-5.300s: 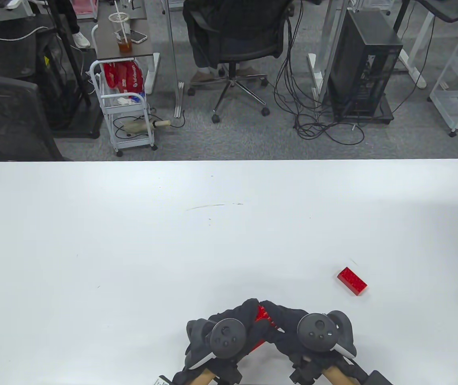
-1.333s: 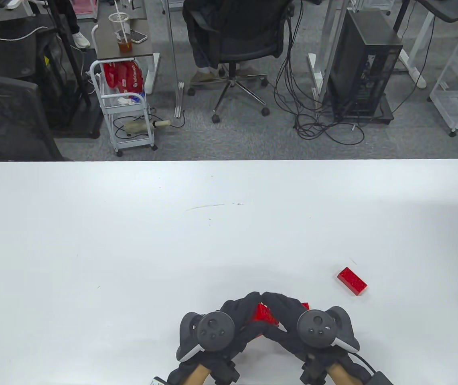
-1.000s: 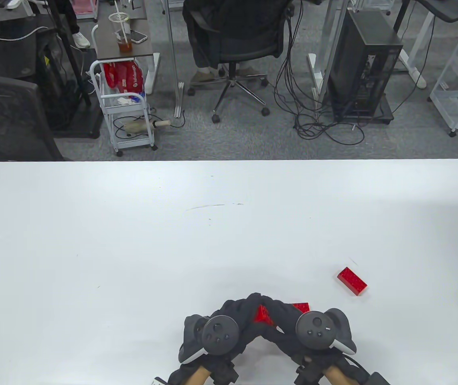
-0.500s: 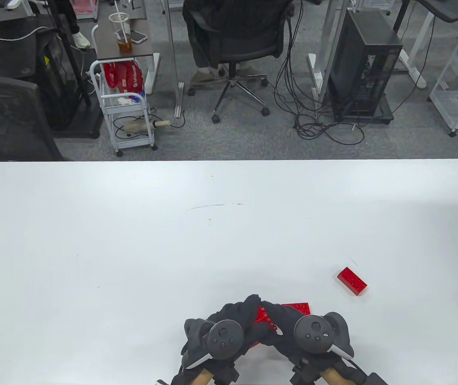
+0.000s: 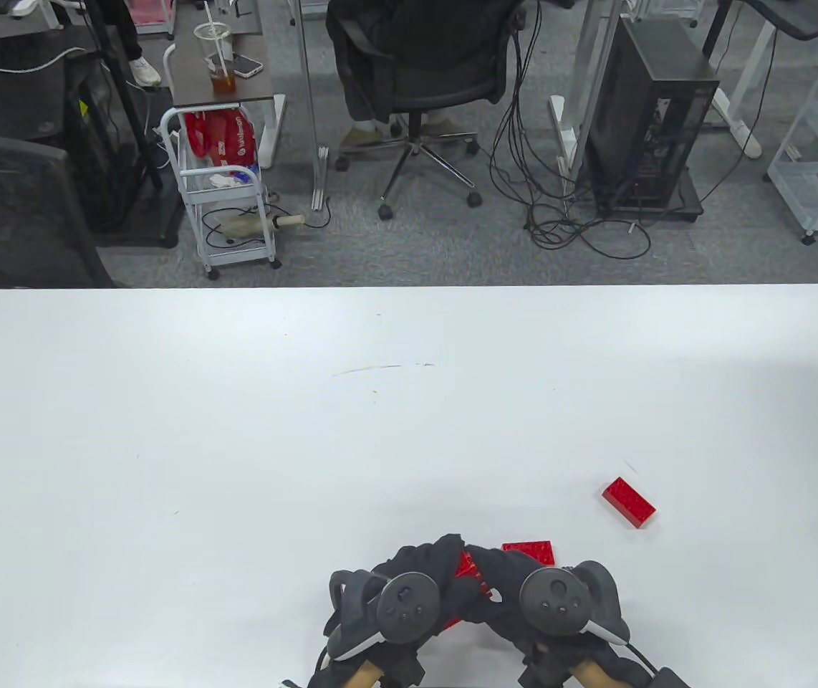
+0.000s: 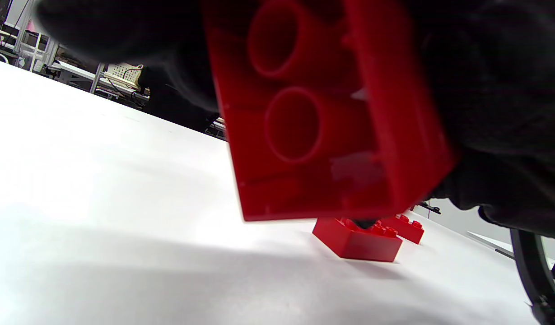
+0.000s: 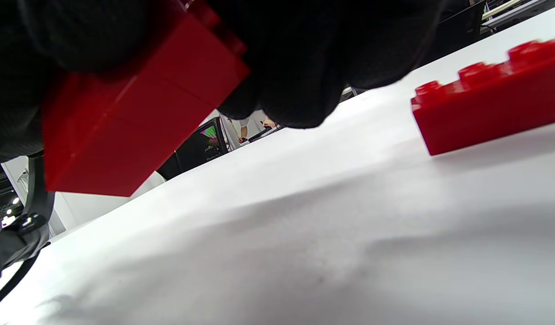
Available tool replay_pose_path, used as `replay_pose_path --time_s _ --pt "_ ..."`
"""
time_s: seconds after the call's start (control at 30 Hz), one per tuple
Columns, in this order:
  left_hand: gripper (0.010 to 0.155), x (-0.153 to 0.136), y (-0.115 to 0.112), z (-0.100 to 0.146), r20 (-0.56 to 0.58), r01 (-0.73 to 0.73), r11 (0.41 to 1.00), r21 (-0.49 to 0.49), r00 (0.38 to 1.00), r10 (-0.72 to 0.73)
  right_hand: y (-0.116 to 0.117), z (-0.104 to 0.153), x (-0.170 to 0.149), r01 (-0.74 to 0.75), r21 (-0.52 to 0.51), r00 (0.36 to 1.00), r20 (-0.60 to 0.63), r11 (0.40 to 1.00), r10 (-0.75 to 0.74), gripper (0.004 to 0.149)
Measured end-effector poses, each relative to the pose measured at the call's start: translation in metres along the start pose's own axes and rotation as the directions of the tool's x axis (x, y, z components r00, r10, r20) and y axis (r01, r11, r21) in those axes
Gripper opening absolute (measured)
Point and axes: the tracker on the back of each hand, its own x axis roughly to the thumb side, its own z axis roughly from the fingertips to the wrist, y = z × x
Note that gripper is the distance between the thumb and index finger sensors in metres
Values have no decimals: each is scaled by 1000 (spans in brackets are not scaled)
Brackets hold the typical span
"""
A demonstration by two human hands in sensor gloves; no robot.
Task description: Separate stacked toy bricks from each other
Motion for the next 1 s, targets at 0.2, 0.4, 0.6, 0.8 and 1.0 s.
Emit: replay_pose_path --time_s 0.2,0.4,0.6,0.8,1.0 --pt "74 1 0 0 -5 -1 1000 -13 1000 1 0 1 1 -25 -11 1000 4 1000 25 75" --pt "74 1 0 0 -5 0 1000 -24 1000 0 0 1 2 -52 -28 999 6 998 52 75" --pt "74 1 1 -1 -6 -2 999 -35 1000 2 0 2 3 -65 -39 998 9 997 65 75" --pt "74 1 1 -1 -5 -7 999 -46 1000 6 -1 3 4 -84 -55 996 10 995 85 75" --pt "72 2 -1 -1 -21 15 999 -47 1000 -16 -5 6 7 -218 -188 974 16 958 225 72"
